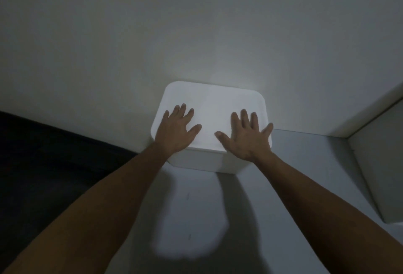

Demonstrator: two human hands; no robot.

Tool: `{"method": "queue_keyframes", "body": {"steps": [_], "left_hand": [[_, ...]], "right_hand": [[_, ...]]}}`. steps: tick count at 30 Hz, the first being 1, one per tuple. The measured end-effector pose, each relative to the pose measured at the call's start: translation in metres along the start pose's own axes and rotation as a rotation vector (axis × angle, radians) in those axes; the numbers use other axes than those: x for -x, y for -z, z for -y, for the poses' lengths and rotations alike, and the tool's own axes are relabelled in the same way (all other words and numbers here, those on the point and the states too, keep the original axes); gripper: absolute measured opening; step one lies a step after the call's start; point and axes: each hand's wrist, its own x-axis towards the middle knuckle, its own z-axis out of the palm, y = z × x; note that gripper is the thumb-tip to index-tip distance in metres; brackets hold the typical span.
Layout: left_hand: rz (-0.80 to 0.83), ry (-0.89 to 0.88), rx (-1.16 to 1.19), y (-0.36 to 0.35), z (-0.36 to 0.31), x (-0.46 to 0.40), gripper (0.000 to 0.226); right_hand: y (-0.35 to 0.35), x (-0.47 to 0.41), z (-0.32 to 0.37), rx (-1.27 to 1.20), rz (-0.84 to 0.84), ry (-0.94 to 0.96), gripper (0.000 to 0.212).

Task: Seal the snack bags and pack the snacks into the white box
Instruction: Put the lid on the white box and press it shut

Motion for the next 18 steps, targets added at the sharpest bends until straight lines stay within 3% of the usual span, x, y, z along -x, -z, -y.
{"method": "queue_keyframes", "body": {"steps": [4, 8, 13, 15, 18], "left_hand": [[0.026, -0.061, -0.082, 0.002, 0.016, 0.003, 0.085], [0.032, 0.005, -0.155, -0.007, 0.013, -0.004, 0.083], [0.045, 0.030, -0.146, -0.003, 0.016, -0.010, 0.087], [-0.005, 0.031, -0.166, 0.003, 0.019, -0.013, 0.087], [-0.079, 0.018, -0.166, 0.014, 0.033, -0.029, 0.087]], "right_hand": [[0.012, -0.002, -0.008, 0.024, 0.185, 0.083, 0.131], [0.004, 0.000, -0.015, 0.167, 0.204, 0.161, 0.143], [0.006, -0.001, -0.009, 0.134, 0.190, 0.141, 0.133], [0.014, -0.004, -0.010, -0.023, 0.201, 0.094, 0.113], [0.016, -0.016, -0.018, -0.198, 0.075, 0.042, 0.069]]}}
